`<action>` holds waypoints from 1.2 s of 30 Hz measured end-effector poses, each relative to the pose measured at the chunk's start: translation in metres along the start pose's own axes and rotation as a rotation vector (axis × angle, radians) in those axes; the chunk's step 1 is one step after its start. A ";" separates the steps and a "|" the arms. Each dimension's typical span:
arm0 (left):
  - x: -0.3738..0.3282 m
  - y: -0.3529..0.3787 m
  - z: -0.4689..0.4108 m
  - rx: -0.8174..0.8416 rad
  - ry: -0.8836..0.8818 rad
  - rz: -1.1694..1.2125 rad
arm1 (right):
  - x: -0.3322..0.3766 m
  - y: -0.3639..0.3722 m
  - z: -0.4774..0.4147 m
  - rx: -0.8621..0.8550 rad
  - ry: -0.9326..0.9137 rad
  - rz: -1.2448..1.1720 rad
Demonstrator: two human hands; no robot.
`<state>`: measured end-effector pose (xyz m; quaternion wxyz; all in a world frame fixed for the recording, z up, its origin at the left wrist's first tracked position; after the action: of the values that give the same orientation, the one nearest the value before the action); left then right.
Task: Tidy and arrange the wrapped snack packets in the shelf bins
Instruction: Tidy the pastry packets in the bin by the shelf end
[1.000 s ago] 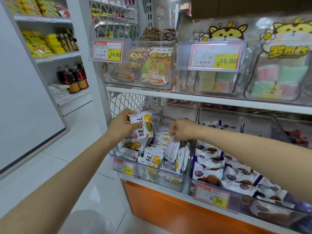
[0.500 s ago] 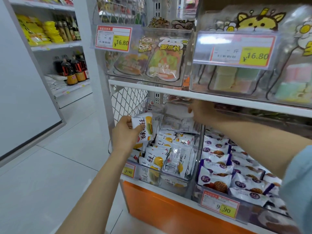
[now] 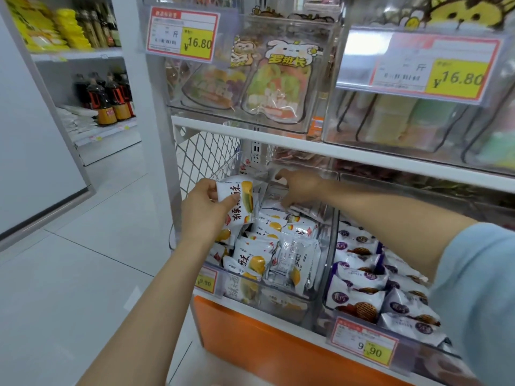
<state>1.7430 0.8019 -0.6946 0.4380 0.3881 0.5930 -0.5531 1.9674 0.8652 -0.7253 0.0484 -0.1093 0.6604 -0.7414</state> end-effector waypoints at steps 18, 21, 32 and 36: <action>-0.006 0.000 0.009 0.021 -0.016 0.060 | 0.004 -0.002 0.003 0.002 0.035 -0.067; -0.007 0.001 0.010 0.031 -0.017 0.066 | -0.004 -0.022 0.003 -0.171 0.075 -0.293; -0.005 0.003 0.007 0.076 -0.052 0.159 | -0.026 -0.023 0.019 0.076 0.073 -0.429; -0.004 0.003 0.007 0.075 -0.058 0.178 | -0.008 -0.014 0.031 0.083 -0.103 -0.190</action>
<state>1.7482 0.7955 -0.6915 0.4872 0.4392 0.5223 -0.5448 1.9832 0.8387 -0.7086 0.0166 -0.2072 0.6124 -0.7627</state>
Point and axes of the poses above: each hand's wrist, its own z-axis away from the middle knuckle, its own y-axis out of the palm, x = y × z, the point moved 9 cm from there along -z, towards the middle knuckle, and after that the axes turned 13 degrees about -y, right-handed, at the moved point
